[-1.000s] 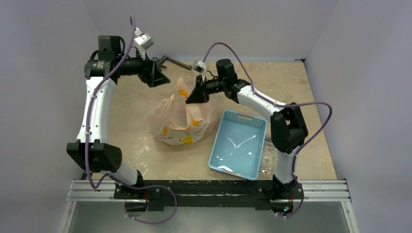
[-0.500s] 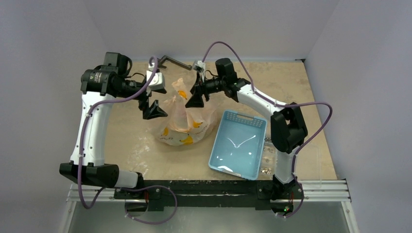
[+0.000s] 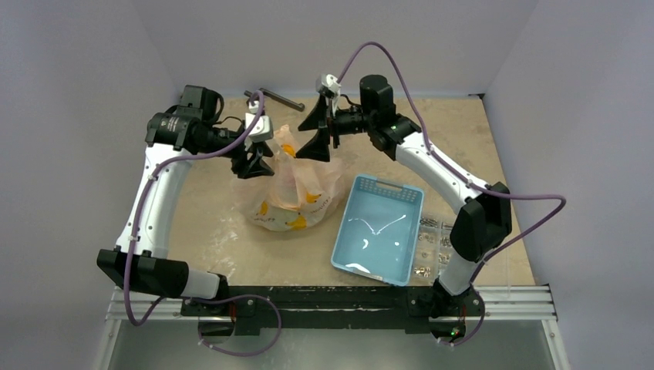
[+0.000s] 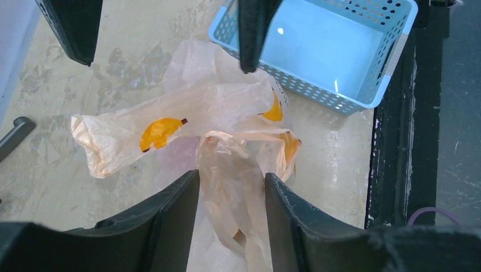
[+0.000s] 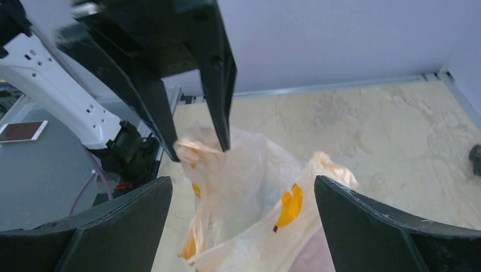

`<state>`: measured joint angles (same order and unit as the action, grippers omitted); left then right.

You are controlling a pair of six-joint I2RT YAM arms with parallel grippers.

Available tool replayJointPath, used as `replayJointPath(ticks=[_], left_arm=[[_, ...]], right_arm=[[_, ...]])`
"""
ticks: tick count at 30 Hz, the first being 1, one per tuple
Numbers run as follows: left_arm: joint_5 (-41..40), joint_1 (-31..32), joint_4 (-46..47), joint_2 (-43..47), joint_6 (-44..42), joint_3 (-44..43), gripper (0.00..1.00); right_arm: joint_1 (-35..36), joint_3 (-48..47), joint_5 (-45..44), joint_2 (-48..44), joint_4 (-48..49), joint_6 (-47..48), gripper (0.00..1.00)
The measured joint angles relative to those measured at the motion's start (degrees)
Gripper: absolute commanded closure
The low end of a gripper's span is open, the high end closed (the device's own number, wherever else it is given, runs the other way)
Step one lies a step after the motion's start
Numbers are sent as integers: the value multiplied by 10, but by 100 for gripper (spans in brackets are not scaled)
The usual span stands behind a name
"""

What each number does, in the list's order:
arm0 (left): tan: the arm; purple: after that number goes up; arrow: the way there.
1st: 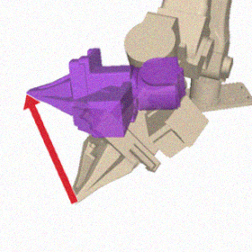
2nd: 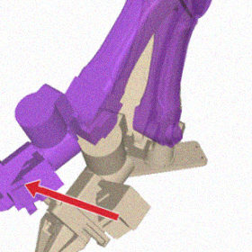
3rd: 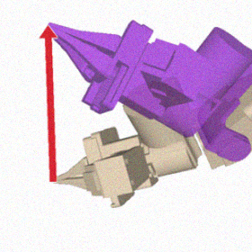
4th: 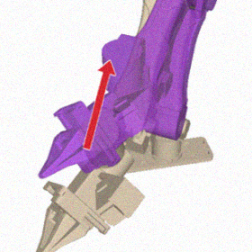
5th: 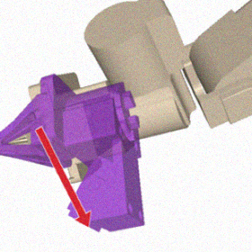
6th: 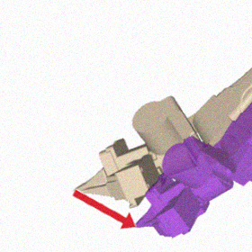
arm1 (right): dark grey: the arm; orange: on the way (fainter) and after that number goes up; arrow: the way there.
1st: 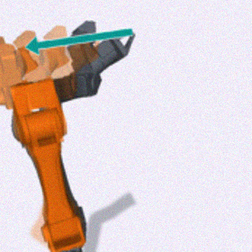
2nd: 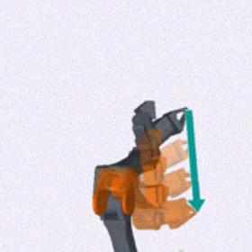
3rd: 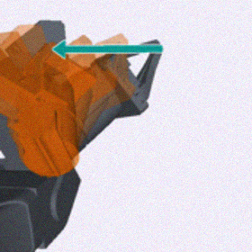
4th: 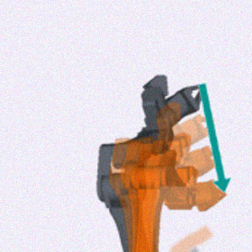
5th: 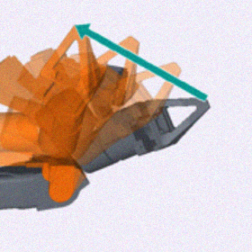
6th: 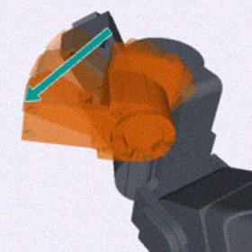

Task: Place the fake fruits into the plastic bag and tie a complex knot

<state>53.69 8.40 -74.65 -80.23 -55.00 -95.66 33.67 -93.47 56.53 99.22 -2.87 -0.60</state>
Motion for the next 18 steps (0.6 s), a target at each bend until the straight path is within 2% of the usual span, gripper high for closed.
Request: replayJointPath(ticks=[2, 6, 8, 10, 16, 18], left_arm=[[4, -8, 4, 0, 5, 0, 44], [17, -37, 12, 1, 20, 0, 16], [20, -50, 9, 2, 19, 0, 9], [21, -62, 7, 6, 18, 2, 5], [27, -112, -1, 43, 5, 41, 2], [27, -122, -3, 50, -5, 55, 3]], right_arm=[[10, -17, 0, 3, 9, -5, 1], [38, -42, 4, 26, 27, -19, 1], [50, -45, 5, 42, 34, -26, 1], [59, -45, 7, 59, 36, -32, 1], [68, -44, 14, 84, 31, -35, 2], [70, -44, 16, 84, 32, -31, 14]])
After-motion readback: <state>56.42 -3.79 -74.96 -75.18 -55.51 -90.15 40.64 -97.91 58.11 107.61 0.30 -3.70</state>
